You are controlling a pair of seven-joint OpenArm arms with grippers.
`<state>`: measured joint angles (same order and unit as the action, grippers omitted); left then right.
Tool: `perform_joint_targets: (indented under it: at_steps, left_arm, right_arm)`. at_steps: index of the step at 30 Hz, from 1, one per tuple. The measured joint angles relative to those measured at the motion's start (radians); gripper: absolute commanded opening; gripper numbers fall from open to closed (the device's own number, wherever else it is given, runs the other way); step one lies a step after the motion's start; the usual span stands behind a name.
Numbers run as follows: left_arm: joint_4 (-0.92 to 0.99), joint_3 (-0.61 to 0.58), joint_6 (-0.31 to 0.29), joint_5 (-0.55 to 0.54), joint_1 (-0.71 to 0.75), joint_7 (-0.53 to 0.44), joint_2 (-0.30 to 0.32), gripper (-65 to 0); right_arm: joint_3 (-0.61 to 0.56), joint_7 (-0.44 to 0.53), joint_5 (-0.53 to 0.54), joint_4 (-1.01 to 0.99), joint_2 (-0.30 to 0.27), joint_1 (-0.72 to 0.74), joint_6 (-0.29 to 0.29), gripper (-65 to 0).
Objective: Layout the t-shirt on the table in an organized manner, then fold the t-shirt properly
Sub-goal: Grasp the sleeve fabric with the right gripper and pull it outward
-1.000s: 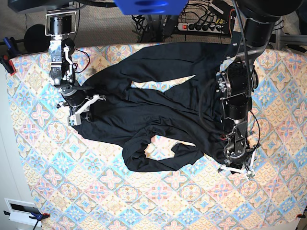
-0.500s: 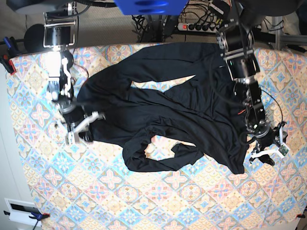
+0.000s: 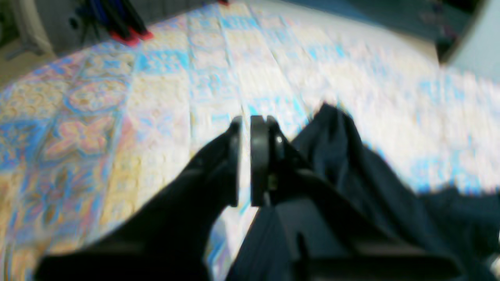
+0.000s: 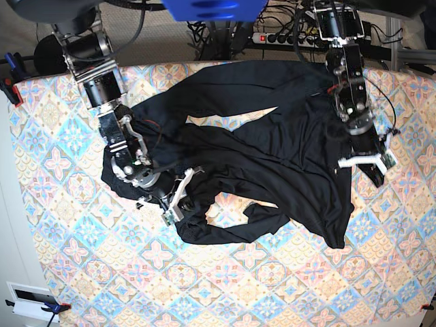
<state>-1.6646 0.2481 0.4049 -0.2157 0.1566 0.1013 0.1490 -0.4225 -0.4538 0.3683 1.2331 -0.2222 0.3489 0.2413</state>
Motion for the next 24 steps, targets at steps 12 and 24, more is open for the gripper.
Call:
perform_joint_targets:
  at_steps: [12, 24]
  left_arm:
    - [0.000, 0.003, -0.001, -0.005, 0.134, 0.001, 0.000, -53.2]
    - [0.000, 0.003, 0.003, -0.005, 0.134, 0.000, 0.001, -53.2]
  right_arm:
    - [0.002, 0.042, -0.001, -0.195, 0.048, 0.142, -0.006, -40.7]
    - [-0.003, 0.114, 0.003, -0.414, 0.051, 0.251, -0.002, -40.2]
